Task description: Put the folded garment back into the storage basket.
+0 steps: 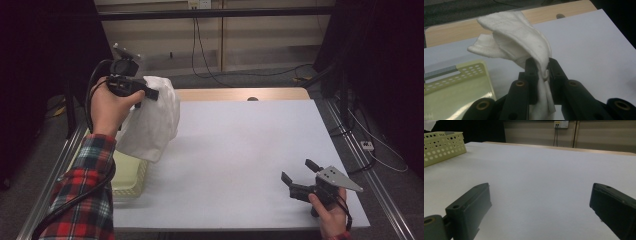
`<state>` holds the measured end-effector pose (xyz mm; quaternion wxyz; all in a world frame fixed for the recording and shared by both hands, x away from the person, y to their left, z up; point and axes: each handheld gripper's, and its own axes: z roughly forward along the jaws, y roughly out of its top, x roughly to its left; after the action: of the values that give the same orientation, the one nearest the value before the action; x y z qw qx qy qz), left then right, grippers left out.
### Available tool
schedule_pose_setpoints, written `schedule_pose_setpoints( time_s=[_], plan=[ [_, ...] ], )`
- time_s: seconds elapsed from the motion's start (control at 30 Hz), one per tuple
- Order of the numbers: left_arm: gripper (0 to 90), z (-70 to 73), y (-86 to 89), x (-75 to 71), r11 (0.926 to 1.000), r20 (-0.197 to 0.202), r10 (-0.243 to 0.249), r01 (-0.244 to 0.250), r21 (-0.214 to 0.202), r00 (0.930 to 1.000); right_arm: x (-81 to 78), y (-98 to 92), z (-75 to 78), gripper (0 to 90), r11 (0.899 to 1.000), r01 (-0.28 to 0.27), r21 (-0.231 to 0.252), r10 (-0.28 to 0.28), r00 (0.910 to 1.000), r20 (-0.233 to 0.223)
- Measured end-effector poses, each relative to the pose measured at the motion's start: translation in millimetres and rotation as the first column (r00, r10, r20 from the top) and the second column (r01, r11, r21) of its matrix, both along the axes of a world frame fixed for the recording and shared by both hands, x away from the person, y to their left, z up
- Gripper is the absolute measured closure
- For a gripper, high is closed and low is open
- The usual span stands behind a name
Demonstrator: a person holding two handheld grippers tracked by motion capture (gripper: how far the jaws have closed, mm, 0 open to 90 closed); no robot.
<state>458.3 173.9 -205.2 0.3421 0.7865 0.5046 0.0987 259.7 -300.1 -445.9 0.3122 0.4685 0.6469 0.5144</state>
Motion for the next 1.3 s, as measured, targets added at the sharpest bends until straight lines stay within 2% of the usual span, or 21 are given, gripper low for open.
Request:
schedule_pose_setpoints(
  time_s=[0.23,0.5,1.03,1.3],
  plan=[
    [80.7,-0.2,10.9,-0.7,0.9999,-0.008,0.012,-0.012,-0.011,0.9999,0.2,0.3,-0.1,3.6,1.0,-0.002,0.002,0.002,1.0,-0.001],
    [80.7,1.0,23.2,-2.5,0.9998,-0.011,0.019,-0.019,0.002,0.9998,0.1,0.2,0.0,3.7,1.0,-0.001,0.001,0.001,1.0,-0.002],
    [80.7,1.9,49.0,-7.3,0.9976,-0.01,0.07,-0.07,-0.005,0.9975,-0.1,0.3,0.4,3.6,1.0,0.001,0.002,-0.001,1.0,-0.002],
    [80.8,-0.3,63.1,-10.0,0.9957,-0.015,0.092,-0.092,0.008,0.9956,0.2,0.5,0.3,3.7,1.0,0.0,0.001,0.0,1.0,-0.001]
  ],
)
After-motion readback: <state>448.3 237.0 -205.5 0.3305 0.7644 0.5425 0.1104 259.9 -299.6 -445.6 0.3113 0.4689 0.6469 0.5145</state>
